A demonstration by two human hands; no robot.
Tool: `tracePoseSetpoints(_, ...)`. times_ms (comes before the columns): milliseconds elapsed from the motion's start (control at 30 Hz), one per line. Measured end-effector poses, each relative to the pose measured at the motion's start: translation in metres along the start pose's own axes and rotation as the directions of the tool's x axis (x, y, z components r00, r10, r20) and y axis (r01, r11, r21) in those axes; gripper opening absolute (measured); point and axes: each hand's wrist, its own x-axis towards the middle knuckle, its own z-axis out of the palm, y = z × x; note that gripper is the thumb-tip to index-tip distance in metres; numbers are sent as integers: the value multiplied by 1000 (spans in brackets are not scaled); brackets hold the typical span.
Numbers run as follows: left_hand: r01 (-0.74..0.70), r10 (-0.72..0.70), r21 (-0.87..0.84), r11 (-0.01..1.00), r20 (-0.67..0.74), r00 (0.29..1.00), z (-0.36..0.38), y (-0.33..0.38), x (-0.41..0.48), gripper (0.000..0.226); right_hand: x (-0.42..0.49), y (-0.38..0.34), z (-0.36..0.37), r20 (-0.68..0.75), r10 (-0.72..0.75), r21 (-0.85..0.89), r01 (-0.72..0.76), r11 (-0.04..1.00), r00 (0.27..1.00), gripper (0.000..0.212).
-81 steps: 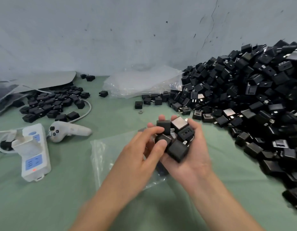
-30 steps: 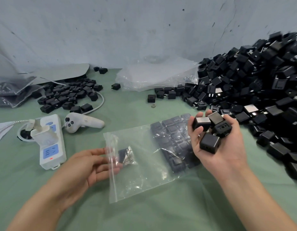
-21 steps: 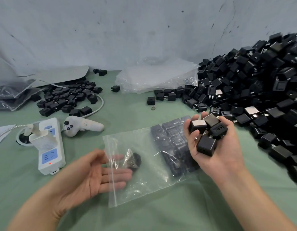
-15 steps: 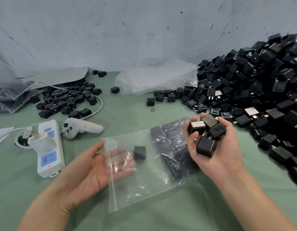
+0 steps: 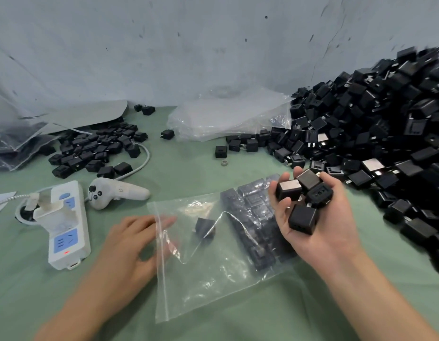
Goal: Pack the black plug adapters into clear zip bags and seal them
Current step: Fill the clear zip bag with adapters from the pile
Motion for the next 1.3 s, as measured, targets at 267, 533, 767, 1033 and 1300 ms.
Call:
tracePoseSetpoints(267,-124,117,40,991,145,982,23,7,16,48,2,4,0,5,20,-28,-20,999,1000,24)
tracePoseSetpoints(533,-12,7,107,994,42,999,32,29,33,47,4,3,-2,1,10,-28,-10,1000,1000,26)
tracePoseSetpoints(767,117,-112,-92,989,56,992,18,20,17,25,4,4,1,8,25,-24,-25,999,1000,24)
tracePoseSetpoints(1033,-66,47,140,988,137,989,32,28,45,35,4,4,1,13,31,-19,-31,999,999,24)
tracePoseSetpoints(1300,-140,53,313,939,272,961,39,31,56,51,8,5,-2,-1,54,-57,-54,997,999,24)
